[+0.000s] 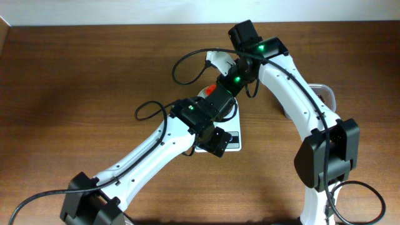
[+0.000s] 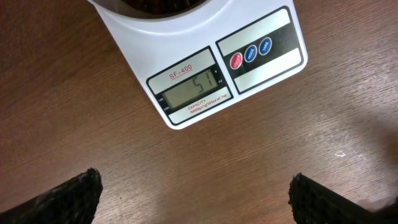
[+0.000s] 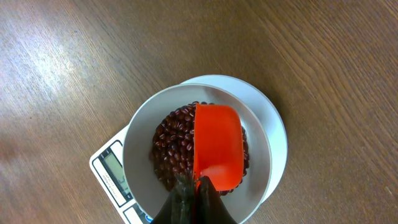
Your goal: Scoop item into bowl and weigh 50g on scale
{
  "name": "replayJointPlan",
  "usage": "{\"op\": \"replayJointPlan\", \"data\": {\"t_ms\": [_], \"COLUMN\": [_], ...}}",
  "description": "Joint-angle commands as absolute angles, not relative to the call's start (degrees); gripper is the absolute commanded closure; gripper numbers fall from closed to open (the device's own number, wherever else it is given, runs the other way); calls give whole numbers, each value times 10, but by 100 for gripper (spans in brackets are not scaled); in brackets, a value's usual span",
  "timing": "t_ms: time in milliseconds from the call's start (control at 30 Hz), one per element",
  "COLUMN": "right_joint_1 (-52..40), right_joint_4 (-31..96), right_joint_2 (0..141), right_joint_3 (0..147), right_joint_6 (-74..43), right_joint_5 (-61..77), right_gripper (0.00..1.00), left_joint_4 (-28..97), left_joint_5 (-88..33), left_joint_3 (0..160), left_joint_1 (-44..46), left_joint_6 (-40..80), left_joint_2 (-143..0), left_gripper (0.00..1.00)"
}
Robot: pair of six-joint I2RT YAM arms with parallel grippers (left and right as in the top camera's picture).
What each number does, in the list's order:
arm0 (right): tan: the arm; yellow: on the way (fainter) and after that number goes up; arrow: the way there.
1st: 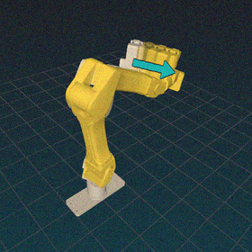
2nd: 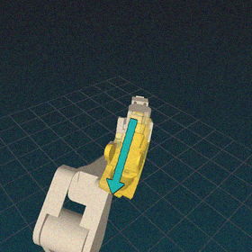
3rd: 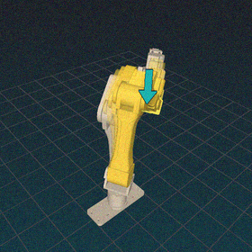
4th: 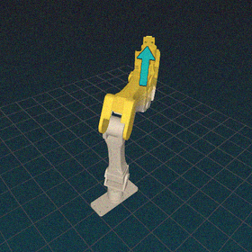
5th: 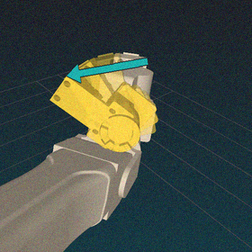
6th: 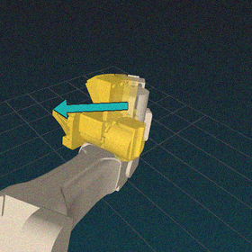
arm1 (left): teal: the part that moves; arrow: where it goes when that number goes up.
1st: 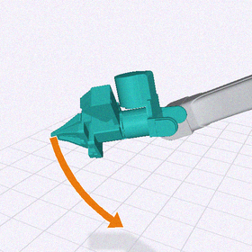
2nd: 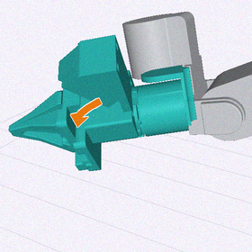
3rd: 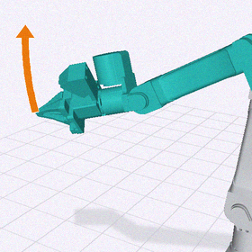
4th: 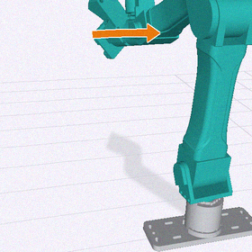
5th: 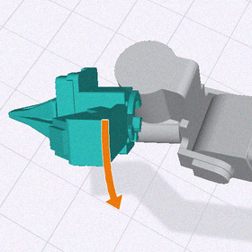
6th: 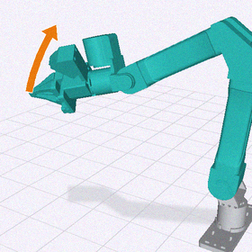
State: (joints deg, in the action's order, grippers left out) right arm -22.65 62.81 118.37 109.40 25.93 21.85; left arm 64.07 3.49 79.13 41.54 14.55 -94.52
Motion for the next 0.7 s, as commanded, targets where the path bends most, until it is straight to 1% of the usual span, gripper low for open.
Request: {"op": "replayJointPlan", "data": {"t_ms": [0,400,467,667], "right_joint_1": [-229,-229,-229,-229], "right_joint_4": [629,619,620,625], "right_joint_2": [1185,1185,1185,1185], "right_joint_3": [1087,1040,1029,1023], "right_joint_6": [268,268,267,204], "right_joint_5": [213,214,239,255], "right_gripper": [96,96,96,96], "left_joint_4": [642,642,642,642], "left_joint_5": [39,39,39,39], "left_joint_3": [798,797,797,797], "left_joint_1": [413,413,413,413], "left_joint_6": [140,140,140,140], "left_joint_2": [-947,-947,-947,-947], "left_gripper": [1,1,1,1]}}
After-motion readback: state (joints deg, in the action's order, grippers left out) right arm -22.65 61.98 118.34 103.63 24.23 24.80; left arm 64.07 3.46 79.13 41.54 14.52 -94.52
